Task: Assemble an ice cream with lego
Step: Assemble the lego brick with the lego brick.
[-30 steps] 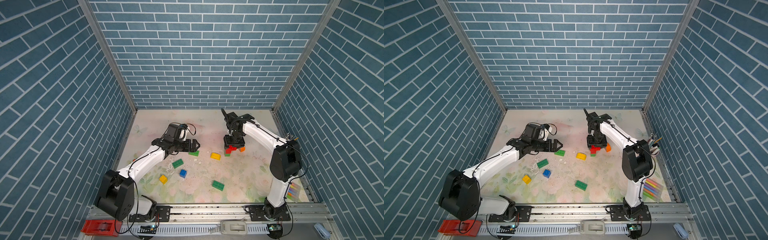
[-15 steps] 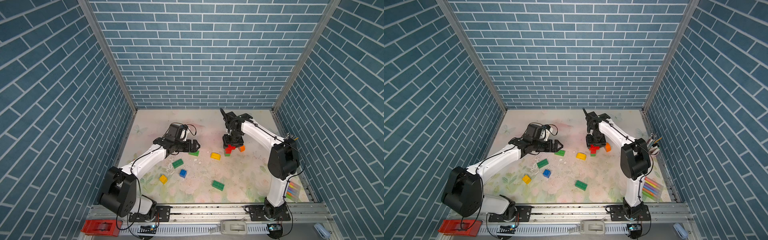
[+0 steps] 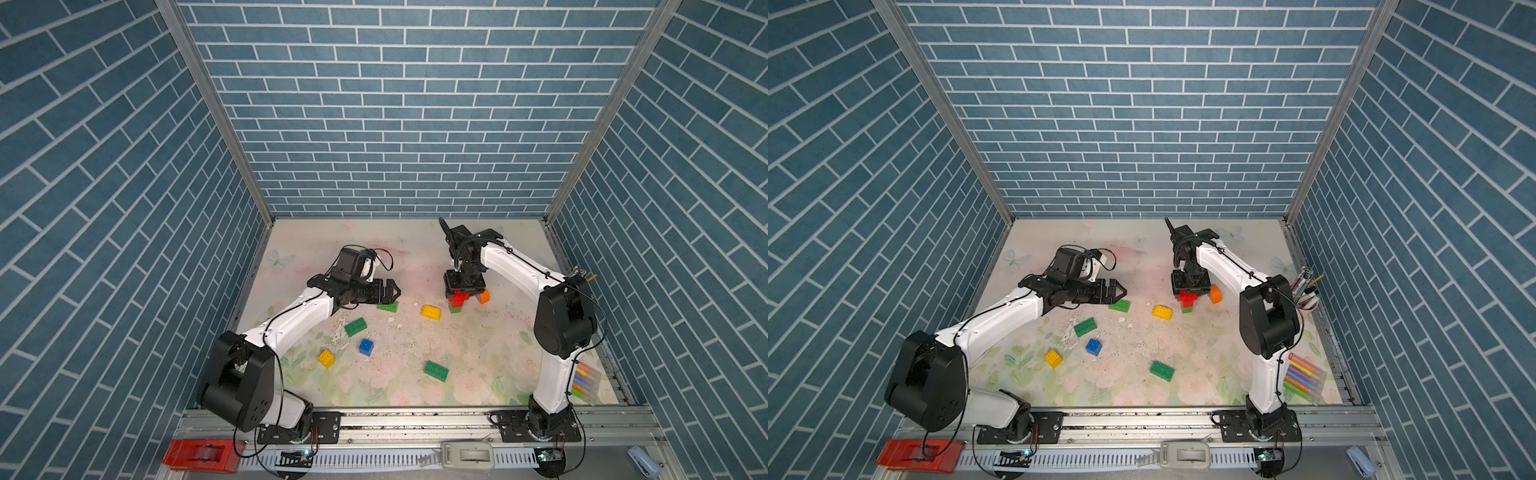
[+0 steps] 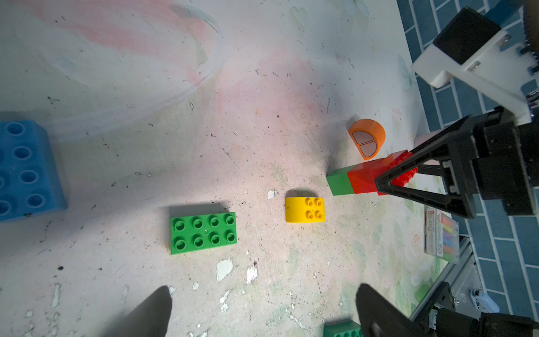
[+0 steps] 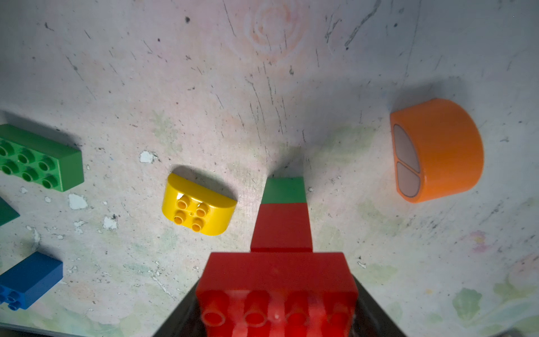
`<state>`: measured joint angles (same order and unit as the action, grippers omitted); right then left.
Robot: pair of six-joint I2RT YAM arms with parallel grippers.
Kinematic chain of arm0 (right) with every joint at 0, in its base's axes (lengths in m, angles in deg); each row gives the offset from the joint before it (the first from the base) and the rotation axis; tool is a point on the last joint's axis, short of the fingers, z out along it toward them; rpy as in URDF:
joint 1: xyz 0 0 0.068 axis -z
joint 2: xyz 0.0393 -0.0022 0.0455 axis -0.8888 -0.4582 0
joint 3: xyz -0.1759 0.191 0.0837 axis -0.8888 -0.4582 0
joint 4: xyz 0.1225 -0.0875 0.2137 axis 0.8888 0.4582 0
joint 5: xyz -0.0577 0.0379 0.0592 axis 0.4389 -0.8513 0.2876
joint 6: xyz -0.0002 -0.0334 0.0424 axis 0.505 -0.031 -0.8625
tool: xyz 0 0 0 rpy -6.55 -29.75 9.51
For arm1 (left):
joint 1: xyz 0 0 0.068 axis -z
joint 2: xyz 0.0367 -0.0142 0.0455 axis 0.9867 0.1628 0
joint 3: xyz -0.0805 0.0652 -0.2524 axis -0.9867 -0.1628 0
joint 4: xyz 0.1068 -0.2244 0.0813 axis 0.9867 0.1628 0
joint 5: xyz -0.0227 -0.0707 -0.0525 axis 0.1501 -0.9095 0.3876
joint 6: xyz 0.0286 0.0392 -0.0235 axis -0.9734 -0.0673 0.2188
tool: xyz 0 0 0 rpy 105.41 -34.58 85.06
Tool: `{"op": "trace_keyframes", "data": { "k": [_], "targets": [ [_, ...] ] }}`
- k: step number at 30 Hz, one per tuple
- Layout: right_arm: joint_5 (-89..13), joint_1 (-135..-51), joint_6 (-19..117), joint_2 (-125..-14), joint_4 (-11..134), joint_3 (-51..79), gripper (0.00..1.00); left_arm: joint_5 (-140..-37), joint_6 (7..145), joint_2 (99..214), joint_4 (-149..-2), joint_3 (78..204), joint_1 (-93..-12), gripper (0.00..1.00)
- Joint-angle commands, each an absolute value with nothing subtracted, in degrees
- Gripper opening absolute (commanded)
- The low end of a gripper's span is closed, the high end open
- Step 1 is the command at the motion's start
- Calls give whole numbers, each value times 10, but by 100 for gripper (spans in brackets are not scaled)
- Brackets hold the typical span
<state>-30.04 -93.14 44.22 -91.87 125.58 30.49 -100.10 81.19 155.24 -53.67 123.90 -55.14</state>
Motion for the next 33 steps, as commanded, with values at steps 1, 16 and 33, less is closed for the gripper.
{"op": "trace_keyframes", "data": {
  "k": [1, 16, 33],
  "targets": [
    [-300, -930, 457, -926, 1259, 282, 53, -1000, 803, 1556, -527, 1253, -550, 100],
    [-291, -930, 498, -891, 1262, 285, 52, -992, 791, 1550, -515, 1258, -550, 100],
    [-286, -930, 520, -889, 1239, 235, 48, -984, 791, 1533, -509, 1248, -550, 99]
  ]
}}
